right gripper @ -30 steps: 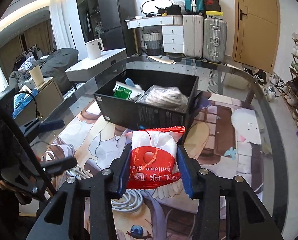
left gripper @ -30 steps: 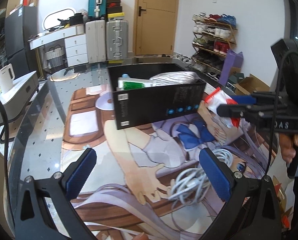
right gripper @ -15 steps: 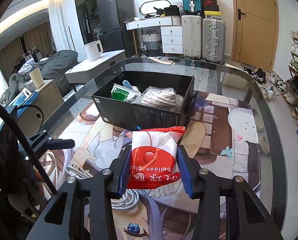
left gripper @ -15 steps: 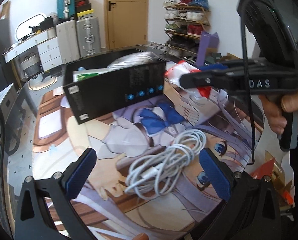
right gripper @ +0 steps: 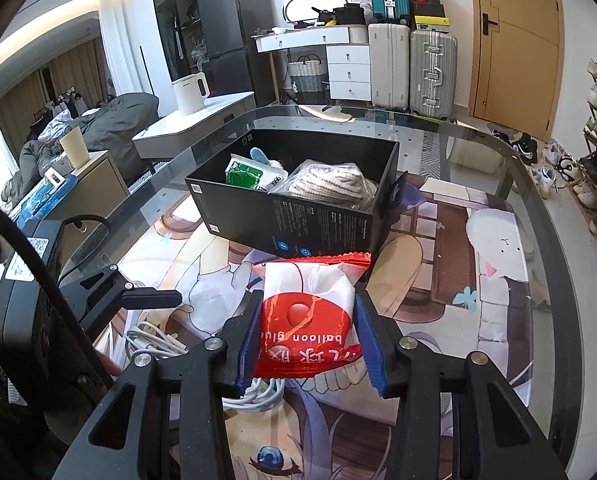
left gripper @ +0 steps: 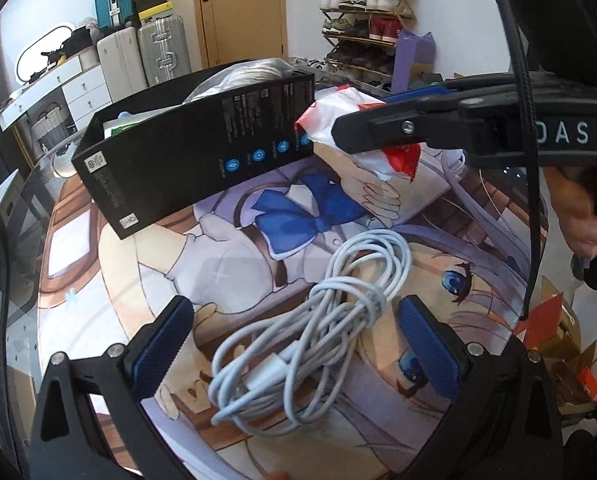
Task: Organize soft objects
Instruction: 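Grasp the white cable coil with the left gripper while the right holds the balloon bag, then lift the cable and balloon bag and carry both over the black box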
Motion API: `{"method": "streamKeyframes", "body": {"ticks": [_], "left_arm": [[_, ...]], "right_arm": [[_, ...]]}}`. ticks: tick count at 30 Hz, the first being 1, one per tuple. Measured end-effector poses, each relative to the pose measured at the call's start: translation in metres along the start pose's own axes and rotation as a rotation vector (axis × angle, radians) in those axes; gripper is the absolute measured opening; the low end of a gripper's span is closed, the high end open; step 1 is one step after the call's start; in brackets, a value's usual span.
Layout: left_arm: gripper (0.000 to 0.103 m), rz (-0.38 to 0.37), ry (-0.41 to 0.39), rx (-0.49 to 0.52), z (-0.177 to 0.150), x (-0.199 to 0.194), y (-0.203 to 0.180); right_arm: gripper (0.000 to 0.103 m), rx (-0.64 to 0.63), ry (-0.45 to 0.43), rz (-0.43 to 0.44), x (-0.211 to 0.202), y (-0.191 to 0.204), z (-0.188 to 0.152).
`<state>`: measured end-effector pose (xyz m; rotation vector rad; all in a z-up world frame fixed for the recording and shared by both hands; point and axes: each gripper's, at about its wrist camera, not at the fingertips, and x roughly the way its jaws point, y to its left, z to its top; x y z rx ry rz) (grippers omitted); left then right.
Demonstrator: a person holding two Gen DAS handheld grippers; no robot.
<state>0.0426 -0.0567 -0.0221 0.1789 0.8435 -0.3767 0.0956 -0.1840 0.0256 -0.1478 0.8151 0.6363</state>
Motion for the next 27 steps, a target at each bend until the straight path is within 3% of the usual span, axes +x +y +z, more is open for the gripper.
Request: {"method": "streamKeyframes", "body": {"ticks": [5, 7, 11, 12, 27], "left_arm": [[0.087, -0.035, -0.007, 0.002, 0.001, -0.002, 0.001], [0.074, -0.045, -0.016, 0.014, 0.002, -0.004, 0.001], [0.034, -0.045, -0.033, 0.010, 0.004, -0.008, 0.003], [0.031, -0.041, -0.035, 0.007, 0.004, -0.009, 0.004], [0.031, -0.048, -0.050, -0.042, -0.004, -0.014, 0.017]], "right_arm": [[0.045, -0.001, 0.000, 0.001, 0.000, 0.000, 0.000], [0.045, 0.001, 0.002, 0.000, 0.000, 0.000, 0.000], [0.044, 0.002, 0.005, -0.001, 0.000, -0.001, -0.001], [0.044, 0.001, 0.004, 0.000, -0.001, 0.000, -0.001], [0.044, -0.008, 0.008, 0.002, 0.001, 0.000, -0.003]]}}
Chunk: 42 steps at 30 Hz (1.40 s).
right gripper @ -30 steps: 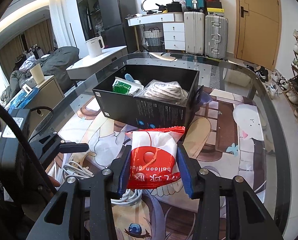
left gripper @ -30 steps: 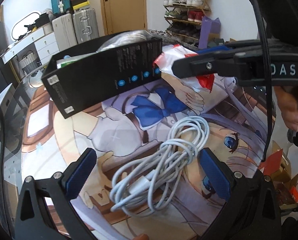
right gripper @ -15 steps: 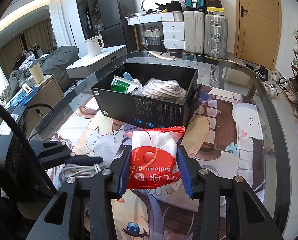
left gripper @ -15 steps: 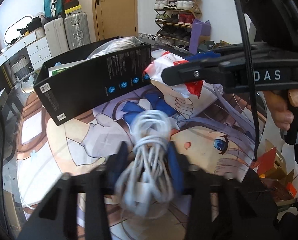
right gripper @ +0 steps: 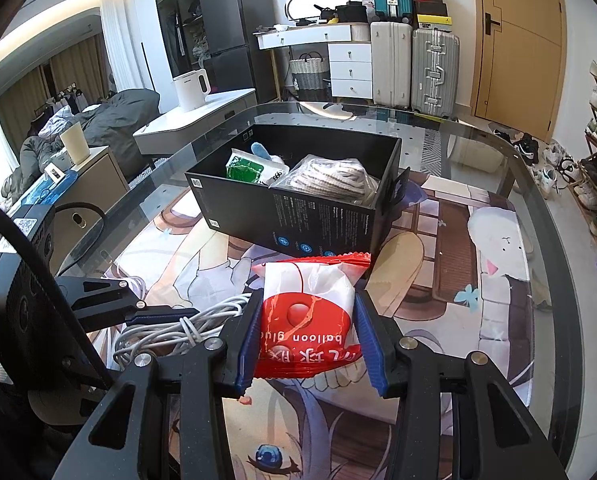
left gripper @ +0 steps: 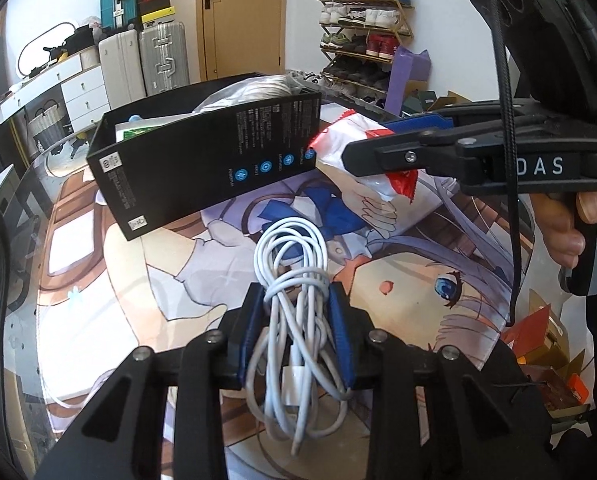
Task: Organize soft objects
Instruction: 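Lift the cable and balloon bag and carry both over the black box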
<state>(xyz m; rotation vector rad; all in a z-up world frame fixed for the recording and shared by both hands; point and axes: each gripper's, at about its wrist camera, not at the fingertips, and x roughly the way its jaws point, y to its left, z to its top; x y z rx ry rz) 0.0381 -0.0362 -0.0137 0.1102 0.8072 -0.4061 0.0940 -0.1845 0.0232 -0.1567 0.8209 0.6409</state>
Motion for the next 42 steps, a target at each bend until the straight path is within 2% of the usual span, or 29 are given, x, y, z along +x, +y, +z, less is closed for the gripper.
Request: {"method": "streamKeyframes", "body": {"ticks": [17, 42], "left_arm": [[0.030, 0.042, -0.035, -0.076, -0.005, -0.014, 0.027], [0.029, 0.060, -0.149, -0.141, 0.006, -0.045, 0.046]], "right_arm": [[0.044, -0.015, 0.002, 0.005, 0.003, 0.003, 0.000], [0.044, -0.036, -0.054, 0.009, -0.011, 0.008, 0.003]]}}
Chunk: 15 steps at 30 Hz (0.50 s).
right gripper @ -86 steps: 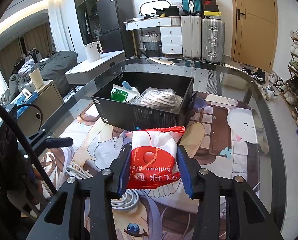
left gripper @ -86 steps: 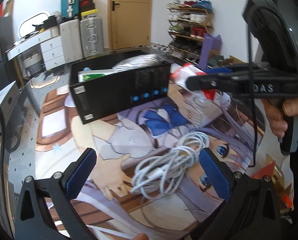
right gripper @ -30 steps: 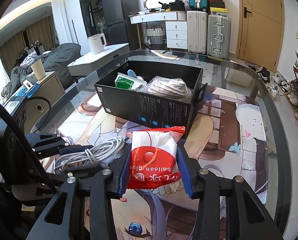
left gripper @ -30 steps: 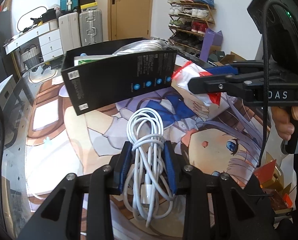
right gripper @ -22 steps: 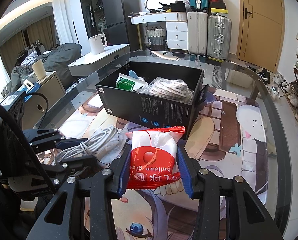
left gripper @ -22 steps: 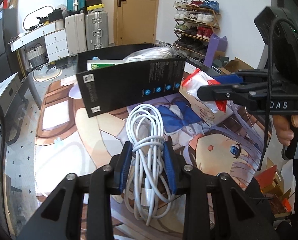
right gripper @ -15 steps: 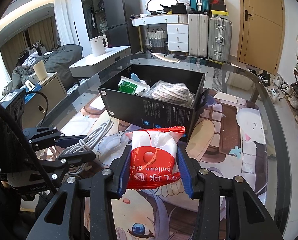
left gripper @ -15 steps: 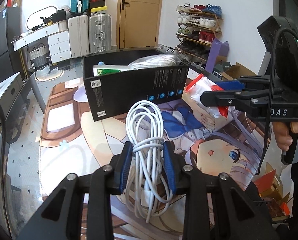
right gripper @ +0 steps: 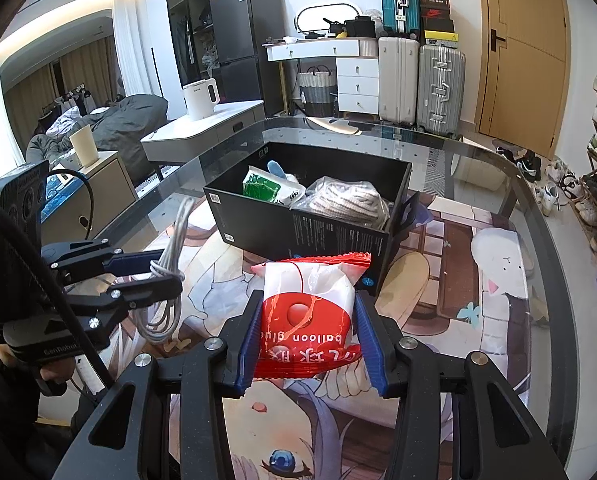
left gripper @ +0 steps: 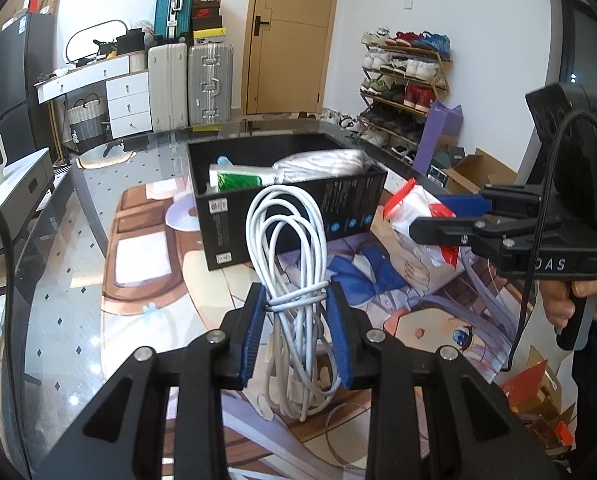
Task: Organize soft objects
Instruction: 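Lift the cable and balloon bag and carry both over the black box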
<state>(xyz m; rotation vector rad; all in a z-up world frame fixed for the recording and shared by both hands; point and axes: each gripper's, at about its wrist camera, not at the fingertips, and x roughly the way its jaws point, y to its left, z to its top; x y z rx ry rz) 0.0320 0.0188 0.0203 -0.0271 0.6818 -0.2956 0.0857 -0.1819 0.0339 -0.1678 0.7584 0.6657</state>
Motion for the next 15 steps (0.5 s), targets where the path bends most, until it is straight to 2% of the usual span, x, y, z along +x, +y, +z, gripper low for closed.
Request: {"method": "streamKeyframes", "body": {"ticks": [15], "left_arm": [[0.029, 0.012, -0.071, -0.024, 0.027, -0.016, 0.008]], "right_arm": [[0.044, -0.012, -0.048, -0.001, -0.012, 0.002, 0.006]]}}
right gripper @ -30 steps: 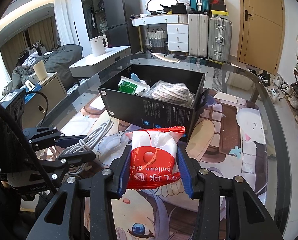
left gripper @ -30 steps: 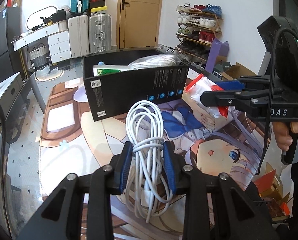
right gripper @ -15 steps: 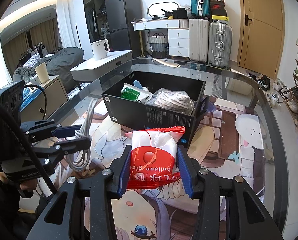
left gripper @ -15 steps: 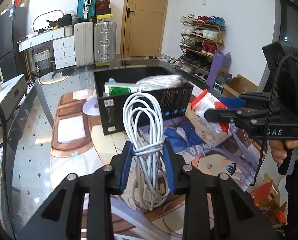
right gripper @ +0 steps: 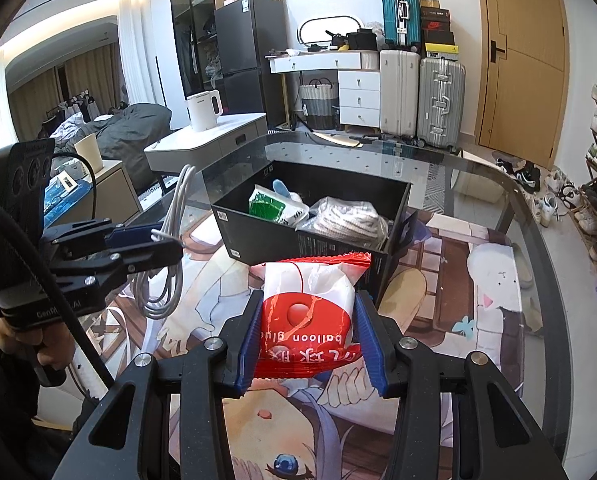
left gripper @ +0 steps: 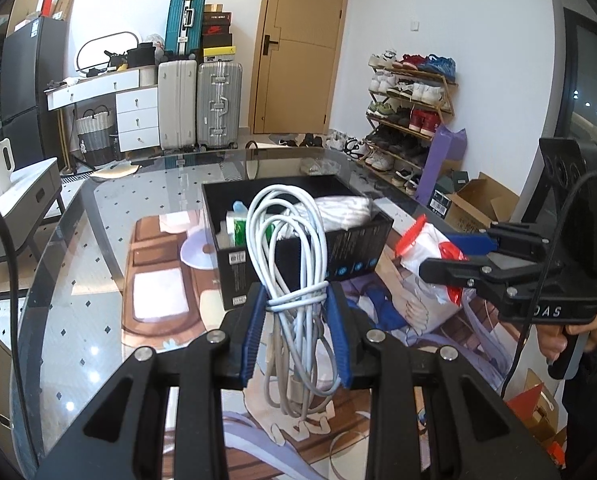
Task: Organize soft objects
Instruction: 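Lift the cable and balloon bag and carry both over the black box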
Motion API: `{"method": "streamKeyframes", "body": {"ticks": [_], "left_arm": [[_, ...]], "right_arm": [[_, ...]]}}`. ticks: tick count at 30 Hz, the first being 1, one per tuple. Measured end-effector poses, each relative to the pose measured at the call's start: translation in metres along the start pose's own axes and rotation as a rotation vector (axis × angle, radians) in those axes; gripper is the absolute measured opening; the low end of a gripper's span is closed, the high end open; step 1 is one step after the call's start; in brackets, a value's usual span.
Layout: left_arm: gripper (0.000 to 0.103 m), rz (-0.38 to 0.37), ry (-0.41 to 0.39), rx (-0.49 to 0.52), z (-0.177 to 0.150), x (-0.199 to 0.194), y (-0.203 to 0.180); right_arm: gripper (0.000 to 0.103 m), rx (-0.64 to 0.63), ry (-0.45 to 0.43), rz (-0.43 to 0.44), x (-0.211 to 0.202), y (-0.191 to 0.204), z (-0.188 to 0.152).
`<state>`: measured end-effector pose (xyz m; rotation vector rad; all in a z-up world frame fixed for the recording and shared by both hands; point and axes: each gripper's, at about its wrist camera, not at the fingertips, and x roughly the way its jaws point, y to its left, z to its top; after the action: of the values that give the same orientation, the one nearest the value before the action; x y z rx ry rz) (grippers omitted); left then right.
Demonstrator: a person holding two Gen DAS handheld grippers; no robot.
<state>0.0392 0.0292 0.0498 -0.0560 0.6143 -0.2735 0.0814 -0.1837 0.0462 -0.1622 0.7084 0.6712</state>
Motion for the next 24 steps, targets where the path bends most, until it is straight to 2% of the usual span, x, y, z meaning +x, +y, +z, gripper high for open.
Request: {"method": "streamKeyframes", "body": {"ticks": [24], "left_arm": [[0.029, 0.008, -0.058, 0.010, 0.049, 0.002, 0.009]], "right_arm": [[0.044, -0.019, -0.045, -0.037, -0.004, 0.004, 0.033]]}}
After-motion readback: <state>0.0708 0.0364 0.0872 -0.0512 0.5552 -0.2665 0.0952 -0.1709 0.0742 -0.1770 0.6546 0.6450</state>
